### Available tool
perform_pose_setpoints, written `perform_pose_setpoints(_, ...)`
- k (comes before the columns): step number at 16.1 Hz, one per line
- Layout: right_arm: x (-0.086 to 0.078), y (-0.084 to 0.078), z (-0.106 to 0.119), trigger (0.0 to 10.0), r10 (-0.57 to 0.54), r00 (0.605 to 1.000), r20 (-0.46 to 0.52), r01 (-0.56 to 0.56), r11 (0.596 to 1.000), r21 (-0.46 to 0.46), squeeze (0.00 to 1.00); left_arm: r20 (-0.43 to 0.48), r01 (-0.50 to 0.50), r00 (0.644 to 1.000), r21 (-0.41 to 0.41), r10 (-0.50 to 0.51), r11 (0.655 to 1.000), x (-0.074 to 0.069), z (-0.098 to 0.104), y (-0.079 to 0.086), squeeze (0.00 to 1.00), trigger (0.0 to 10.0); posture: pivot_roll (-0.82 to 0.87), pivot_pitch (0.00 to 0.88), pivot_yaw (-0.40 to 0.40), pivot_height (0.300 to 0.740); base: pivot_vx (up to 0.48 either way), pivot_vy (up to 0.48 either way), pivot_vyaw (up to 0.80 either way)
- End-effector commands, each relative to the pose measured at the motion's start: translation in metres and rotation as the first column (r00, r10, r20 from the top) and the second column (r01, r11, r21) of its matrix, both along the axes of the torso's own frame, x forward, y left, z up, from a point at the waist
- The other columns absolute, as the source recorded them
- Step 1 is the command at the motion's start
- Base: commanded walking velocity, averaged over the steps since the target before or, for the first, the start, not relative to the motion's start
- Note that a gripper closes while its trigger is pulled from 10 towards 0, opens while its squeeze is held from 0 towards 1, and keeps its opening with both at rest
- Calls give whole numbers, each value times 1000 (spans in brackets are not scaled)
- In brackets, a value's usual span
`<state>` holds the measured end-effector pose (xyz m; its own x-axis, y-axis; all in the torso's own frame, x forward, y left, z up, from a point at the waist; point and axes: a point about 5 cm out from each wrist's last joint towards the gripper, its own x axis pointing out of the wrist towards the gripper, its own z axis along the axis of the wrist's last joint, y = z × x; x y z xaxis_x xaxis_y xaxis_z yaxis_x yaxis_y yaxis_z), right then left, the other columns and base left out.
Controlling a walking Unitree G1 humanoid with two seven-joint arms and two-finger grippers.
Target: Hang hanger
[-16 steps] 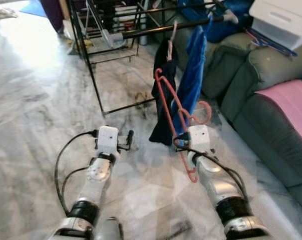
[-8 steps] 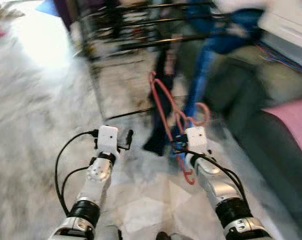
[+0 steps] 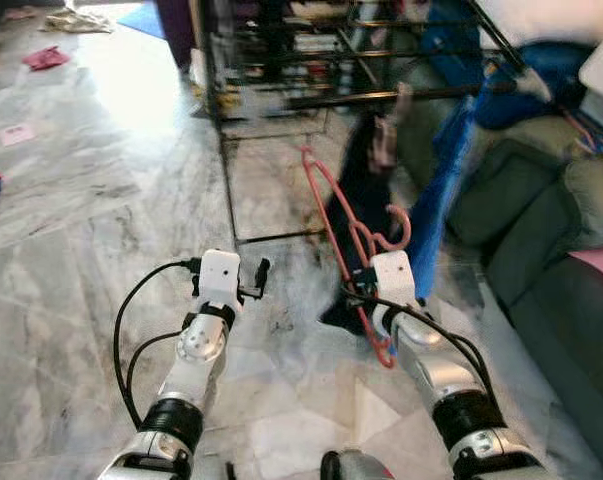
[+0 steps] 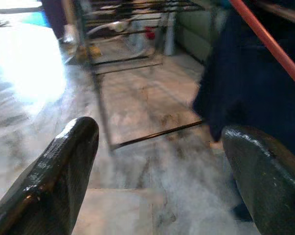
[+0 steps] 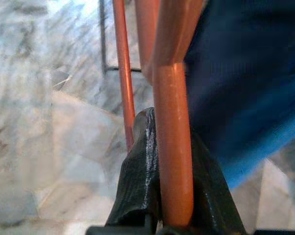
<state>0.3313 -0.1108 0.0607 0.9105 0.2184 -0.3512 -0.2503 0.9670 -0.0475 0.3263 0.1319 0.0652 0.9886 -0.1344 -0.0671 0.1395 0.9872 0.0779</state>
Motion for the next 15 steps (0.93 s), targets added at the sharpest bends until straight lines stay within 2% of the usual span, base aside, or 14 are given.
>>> perform_pose_setpoints(1,1,6,2,10000,14,1000,9,-14,1000,-1,0,-23,-14,1000,6,14,1000,-2,-5,5,0,10000,71,195,-93,740,326,337,0)
perform_pose_setpoints(6,7,7,6,10000,-15,1000,4,15,1000,2,0,-20,-5,1000,7,6,1000,-2,-5,3,0,10000,77,191,-93,740,363,314,0)
perform_pose_setpoints(11,6,5,4,10000,-30,1000,-2,30,1000,-1,0,-31,2,1000,5,-2,1000,-4,-8,0,0,10000,77,194,-92,740,0,0,-730)
perform_pose_setpoints(13,6,4,2,10000,-36,999,-4,36,999,0,0,-29,11,1000,0,-11,1000,-5,-7,0,0,10000,78,194,-92,740,0,0,0)
perform_pose_setpoints(15,4,2,0,10000,-56,998,-5,56,998,4,0,-42,1,999,-37,-2,999,-6,-9,2,0,10000,80,194,-93,740,0,0,0)
